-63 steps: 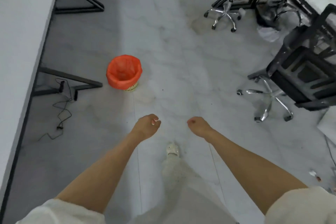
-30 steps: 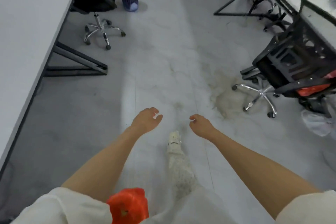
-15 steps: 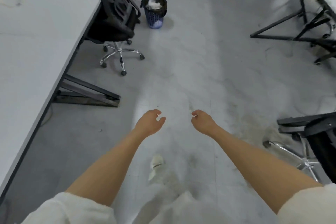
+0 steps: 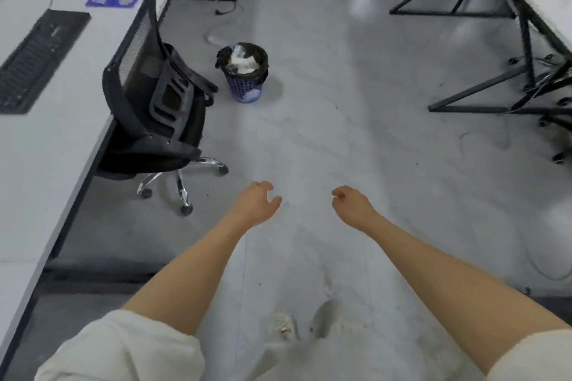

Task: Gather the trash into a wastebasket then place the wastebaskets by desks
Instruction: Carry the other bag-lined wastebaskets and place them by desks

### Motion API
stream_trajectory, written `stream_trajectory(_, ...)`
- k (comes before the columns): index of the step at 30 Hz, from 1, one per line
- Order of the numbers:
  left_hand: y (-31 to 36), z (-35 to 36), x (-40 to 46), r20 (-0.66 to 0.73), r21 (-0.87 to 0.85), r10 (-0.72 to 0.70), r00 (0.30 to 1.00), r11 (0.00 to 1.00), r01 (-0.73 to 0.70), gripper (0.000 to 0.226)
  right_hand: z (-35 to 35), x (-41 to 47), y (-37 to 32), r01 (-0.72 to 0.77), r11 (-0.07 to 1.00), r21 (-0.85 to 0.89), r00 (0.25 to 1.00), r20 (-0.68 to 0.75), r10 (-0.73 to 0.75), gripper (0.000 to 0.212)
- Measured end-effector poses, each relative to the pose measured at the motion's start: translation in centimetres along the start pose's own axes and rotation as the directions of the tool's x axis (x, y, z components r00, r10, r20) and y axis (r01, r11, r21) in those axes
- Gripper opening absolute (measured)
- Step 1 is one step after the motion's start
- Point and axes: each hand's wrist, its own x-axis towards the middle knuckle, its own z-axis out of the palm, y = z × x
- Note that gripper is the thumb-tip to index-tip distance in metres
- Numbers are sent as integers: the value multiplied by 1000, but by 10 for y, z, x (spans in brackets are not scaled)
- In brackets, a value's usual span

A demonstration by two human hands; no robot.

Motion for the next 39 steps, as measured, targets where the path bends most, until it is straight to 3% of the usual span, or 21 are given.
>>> stream_trajectory(5, 52, -49, 144, 31, 33, 47, 998, 998, -48, 49, -64, 132, -36, -75, 997, 14, 997, 2, 75, 40)
stream_trajectory(14, 150, -165, 401, 24, 49, 27, 999, 998, -29, 49, -198, 397, -120, -67, 998, -2, 997, 35, 67, 41)
stream_trajectory(22, 176, -265, 592, 58, -58, -104, 993, 993, 107, 47, -282, 597, -233, -23, 998, -55, 993, 118, 29, 43)
stream_trajectory(30, 228, -390, 862, 69, -55, -49, 996, 997, 53, 47, -379, 831, -357, -57, 993, -100, 988, 134, 71, 43)
stream_trajectory(39, 329, -518, 1107, 138, -42, 8, 990, 999, -2, 49, -519, 1043, -464, -106, 994, 5, 992, 75, 105, 41)
